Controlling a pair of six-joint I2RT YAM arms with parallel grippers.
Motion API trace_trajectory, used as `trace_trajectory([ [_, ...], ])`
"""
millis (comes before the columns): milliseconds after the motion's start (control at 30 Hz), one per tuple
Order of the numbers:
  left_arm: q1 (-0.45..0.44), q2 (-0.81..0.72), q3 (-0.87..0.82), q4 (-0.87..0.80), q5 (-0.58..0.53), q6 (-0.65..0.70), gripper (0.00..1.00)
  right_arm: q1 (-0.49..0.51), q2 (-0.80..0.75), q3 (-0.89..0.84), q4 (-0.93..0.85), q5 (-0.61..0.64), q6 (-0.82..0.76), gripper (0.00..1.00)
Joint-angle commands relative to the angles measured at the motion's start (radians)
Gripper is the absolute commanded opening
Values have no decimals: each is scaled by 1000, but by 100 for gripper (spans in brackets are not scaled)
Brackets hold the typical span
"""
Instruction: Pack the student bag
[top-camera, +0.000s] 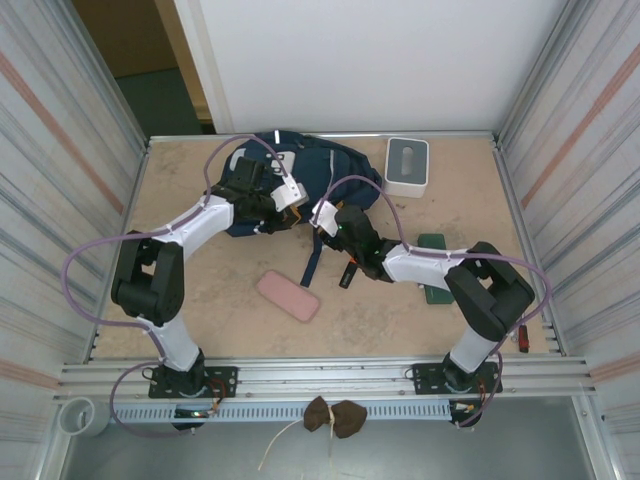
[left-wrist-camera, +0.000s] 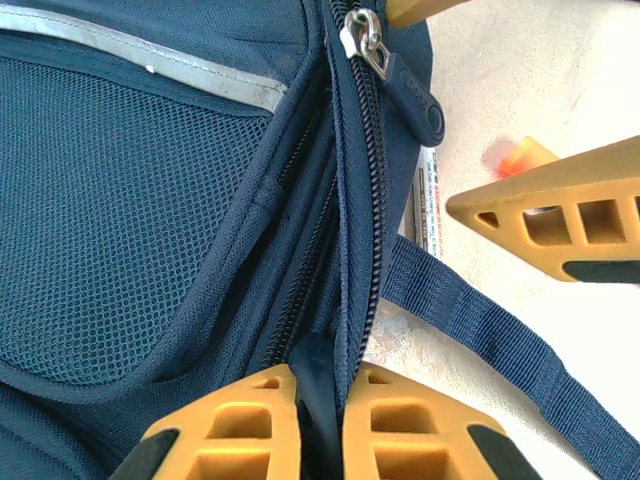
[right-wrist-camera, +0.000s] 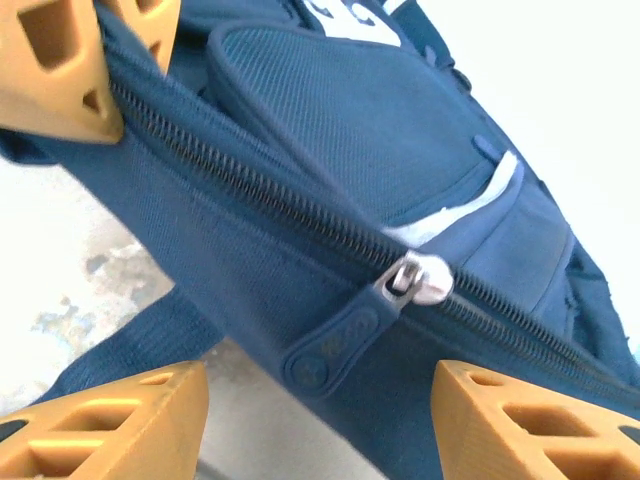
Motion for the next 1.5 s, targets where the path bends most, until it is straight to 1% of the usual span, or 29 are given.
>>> trace_trajectory([
  [0, 3, -65, 30, 22, 89, -16, 0, 12, 25, 43, 70, 60, -61, 58],
  [300, 3, -64, 25, 18, 80, -10, 0, 16, 32, 80, 74, 106, -132, 43],
  [467, 4, -64, 23, 16, 77, -9, 0, 13, 15, 98, 16, 117, -136, 30],
  [633, 3, -65, 17, 18, 74, -7, 0, 9, 7, 112, -39, 145, -115, 18],
  [767, 3, -69, 8, 19, 66, 2, 0, -17, -12, 115, -94, 129, -39, 12],
  [867, 5, -72, -1, 22, 59, 9, 0, -55, -44, 115, -161, 60, 49, 7],
  [1000, 6, -77, -13, 29, 56, 21, 0, -127, -87, 118, -257, -102, 191, 0],
  [1133, 8, -83, -25, 36, 54, 31, 0, -205, -103, 115, -320, -253, 293, 0],
  [1367, 21, -96, -49, 49, 37, 36, 0, -332, -103, 117, -378, -470, 439, 0],
  [1467, 42, -109, -69, 57, 24, 33, 0, -387, -91, 130, -408, -546, 503, 0],
])
